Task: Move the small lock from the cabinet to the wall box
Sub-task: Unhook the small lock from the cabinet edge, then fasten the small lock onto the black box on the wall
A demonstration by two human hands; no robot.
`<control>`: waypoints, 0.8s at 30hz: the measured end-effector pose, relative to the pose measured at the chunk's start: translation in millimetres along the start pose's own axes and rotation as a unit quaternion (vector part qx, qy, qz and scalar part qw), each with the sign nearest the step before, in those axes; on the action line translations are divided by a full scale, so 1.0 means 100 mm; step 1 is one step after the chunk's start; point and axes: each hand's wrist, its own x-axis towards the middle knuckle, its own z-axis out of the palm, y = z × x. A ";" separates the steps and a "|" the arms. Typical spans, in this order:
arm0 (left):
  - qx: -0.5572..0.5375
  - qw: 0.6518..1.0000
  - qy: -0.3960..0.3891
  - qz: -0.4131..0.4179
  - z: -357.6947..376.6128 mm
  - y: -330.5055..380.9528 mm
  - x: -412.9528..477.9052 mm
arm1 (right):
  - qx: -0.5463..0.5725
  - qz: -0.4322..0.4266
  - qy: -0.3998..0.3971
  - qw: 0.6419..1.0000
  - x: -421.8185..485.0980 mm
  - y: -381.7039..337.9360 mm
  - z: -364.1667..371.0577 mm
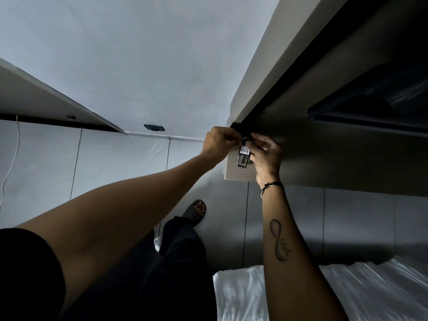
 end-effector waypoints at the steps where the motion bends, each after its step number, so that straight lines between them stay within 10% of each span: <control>1: -0.018 1.000 -0.005 -0.004 -0.08 0.00 -0.02 | 0.006 0.004 -0.006 1.000 -0.05 -0.02 0.05; 24: -0.217 0.975 0.054 0.020 -3.18 0.23 -1.28 | -0.084 -0.142 -0.202 0.965 -1.80 -1.24 2.30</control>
